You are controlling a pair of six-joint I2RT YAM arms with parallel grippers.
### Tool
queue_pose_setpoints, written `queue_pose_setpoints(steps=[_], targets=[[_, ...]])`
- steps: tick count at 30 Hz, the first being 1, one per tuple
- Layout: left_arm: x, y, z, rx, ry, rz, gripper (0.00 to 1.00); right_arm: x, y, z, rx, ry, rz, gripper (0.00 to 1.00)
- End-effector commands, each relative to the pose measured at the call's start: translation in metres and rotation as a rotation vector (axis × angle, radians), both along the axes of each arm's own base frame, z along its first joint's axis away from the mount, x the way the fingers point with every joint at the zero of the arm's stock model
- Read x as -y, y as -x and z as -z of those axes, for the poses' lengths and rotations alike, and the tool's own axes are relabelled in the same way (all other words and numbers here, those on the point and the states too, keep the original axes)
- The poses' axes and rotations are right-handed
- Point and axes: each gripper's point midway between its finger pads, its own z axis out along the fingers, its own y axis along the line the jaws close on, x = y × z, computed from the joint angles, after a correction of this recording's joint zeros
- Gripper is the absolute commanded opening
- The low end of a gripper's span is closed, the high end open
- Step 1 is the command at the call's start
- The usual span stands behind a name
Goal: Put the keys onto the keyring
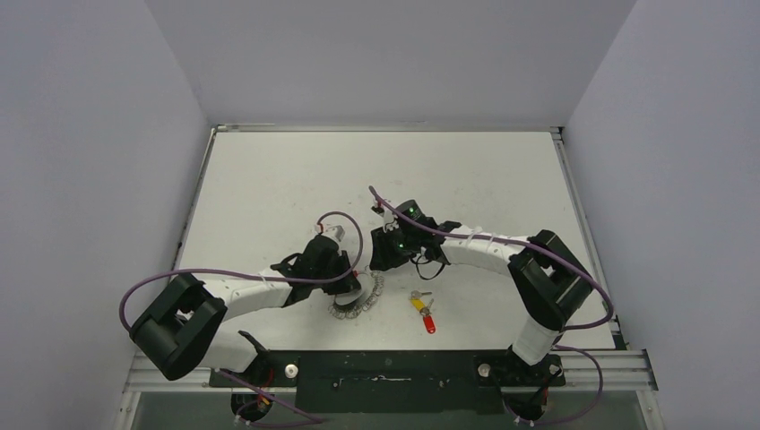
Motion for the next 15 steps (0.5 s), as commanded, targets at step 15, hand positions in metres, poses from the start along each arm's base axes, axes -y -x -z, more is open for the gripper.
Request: queue_pose_setpoints(steps=[15], targets=[[0.036,-0.021,-0.045,0.154,0.087,0.137,0.24,0.026,0.007,0.003,-0.082,-0.078,0.052,0.38]])
